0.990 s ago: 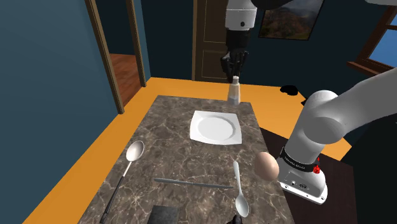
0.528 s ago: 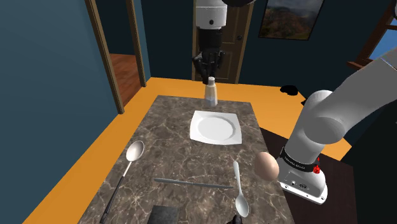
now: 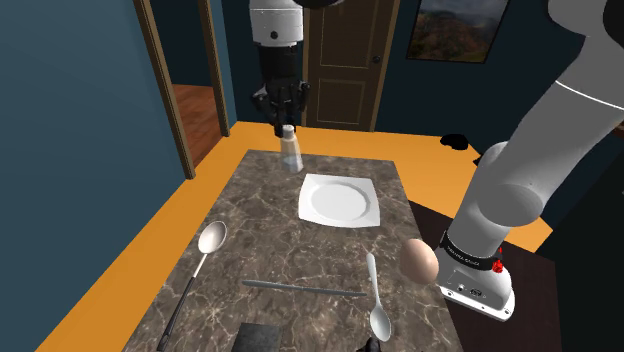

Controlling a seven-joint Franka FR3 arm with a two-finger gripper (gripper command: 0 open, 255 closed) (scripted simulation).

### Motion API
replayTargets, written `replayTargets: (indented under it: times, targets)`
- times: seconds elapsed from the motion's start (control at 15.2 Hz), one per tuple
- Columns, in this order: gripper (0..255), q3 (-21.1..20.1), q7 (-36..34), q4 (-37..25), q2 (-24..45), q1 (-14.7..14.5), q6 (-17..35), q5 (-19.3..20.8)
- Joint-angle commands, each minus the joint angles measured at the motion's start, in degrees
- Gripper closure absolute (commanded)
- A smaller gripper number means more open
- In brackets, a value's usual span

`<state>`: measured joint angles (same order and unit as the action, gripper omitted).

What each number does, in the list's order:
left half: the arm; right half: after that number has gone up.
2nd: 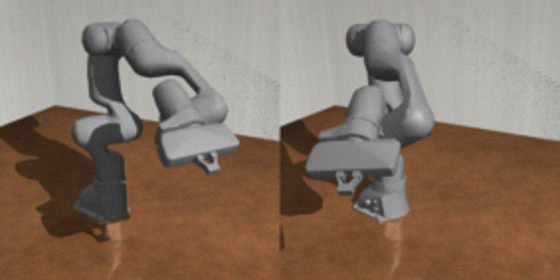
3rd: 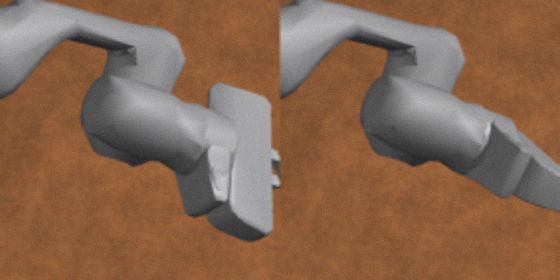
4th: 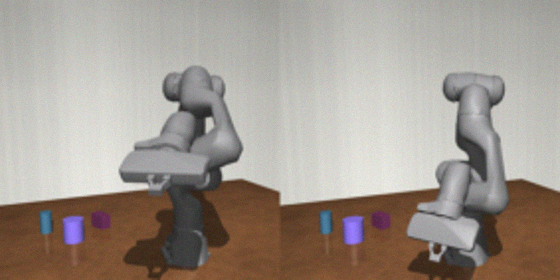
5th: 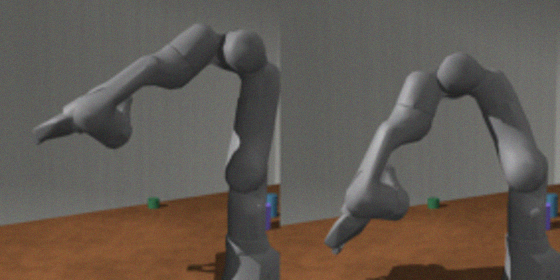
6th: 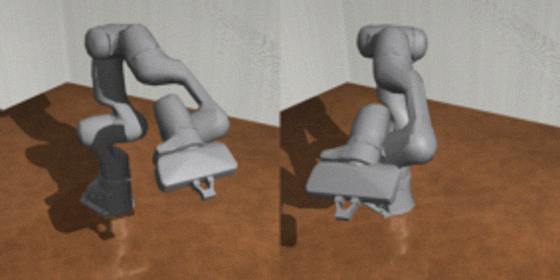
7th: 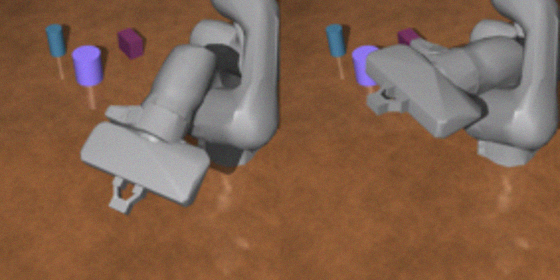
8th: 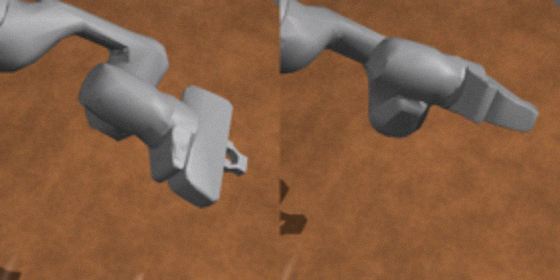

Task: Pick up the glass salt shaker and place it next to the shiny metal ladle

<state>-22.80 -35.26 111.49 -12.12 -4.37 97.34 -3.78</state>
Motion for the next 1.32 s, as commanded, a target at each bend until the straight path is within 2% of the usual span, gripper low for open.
replayTargets:
  times: [0.0, 0.26, 0.33, 1.25]
  targets:
    - [255, -1.8, -2.8, -5.8, 5.8, -0.3, -0.3, 1.8]
    - [255, -4.3, -7.9, -16.6, 15.8, -2.1, -2.1, 5.9]
    - [255, -5.0, -9.6, -20.9, 19.5, -3.1, -3.1, 7.6]
    - [255, -4.6, -9.8, -10.3, 19.7, -3.0, 7.6, 7.8]
